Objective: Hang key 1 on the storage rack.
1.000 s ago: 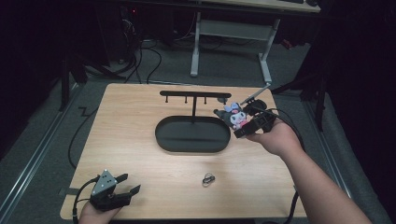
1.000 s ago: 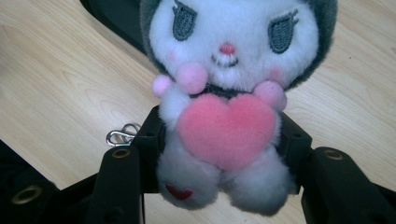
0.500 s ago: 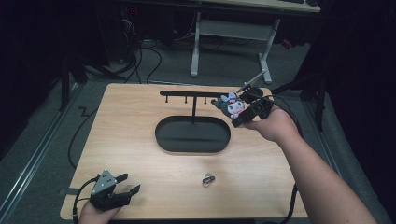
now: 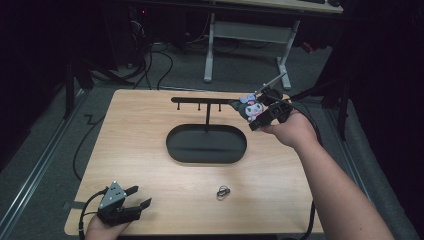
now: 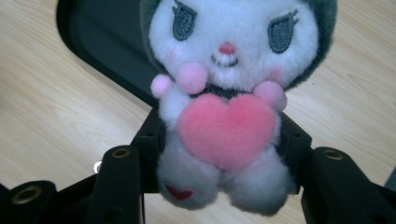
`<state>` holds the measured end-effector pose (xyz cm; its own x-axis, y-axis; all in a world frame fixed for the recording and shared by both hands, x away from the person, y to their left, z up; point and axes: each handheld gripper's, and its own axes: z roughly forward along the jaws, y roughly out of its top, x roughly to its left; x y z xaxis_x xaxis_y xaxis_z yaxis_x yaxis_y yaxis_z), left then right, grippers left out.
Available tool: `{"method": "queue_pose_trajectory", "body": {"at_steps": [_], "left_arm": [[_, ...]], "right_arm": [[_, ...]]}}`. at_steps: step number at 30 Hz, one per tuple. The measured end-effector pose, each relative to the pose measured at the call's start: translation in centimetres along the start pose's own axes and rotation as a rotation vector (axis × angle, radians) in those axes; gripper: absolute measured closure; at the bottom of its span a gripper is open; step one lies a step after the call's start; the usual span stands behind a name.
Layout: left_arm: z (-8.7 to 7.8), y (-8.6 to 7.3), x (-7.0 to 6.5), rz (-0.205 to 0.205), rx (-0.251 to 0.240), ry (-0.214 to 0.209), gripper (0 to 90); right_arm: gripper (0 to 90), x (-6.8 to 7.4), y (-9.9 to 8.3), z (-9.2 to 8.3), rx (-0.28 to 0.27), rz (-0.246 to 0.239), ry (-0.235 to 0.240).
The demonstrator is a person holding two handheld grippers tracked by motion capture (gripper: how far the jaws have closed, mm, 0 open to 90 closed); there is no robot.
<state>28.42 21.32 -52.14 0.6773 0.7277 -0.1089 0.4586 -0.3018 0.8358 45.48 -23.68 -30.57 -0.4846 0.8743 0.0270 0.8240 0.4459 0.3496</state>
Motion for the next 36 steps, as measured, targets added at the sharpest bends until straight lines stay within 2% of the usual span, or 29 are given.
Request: {"method": "queue_pose_trajectory", "body": {"at_steps": [2,10,12,17,22,27,36], "left_arm": [[0.0,0.0,0.1,-0.004,0.003,-0.002,32.9],[0.3,-0.2,-0.1,0.01,0.025,-0.003,32.9],[0.3,-0.2,-0.1,0.008,0.024,-0.002,32.9],[0.5,-0.2,-0.3,0.008,0.03,-0.005,32.8],[0.6,-0.2,-0.4,0.018,0.04,-0.007,32.9],[0.6,-0.2,-0.4,0.016,0.036,-0.009,32.9],[0.6,-0.2,-0.4,0.026,0.044,-0.018,32.9]], "right_arm": [[49.4,-0.2,-0.2,0.2,0.004,0.0,-0.014],[49.4,-1.2,-2.0,1.3,0.014,0.009,-0.005],[49.4,-1.2,-2.4,1.6,0.012,0.001,-0.023],[49.3,-1.4,-3.3,2.9,0.029,0.0,-0.014],[49.2,-1.4,-3.9,4.0,0.017,0.005,-0.007],[49.2,-1.3,-4.2,5.1,0.02,0.012,0.006],[48.7,-0.5,-3.5,7.3,0.032,-0.011,-0.005]]}}
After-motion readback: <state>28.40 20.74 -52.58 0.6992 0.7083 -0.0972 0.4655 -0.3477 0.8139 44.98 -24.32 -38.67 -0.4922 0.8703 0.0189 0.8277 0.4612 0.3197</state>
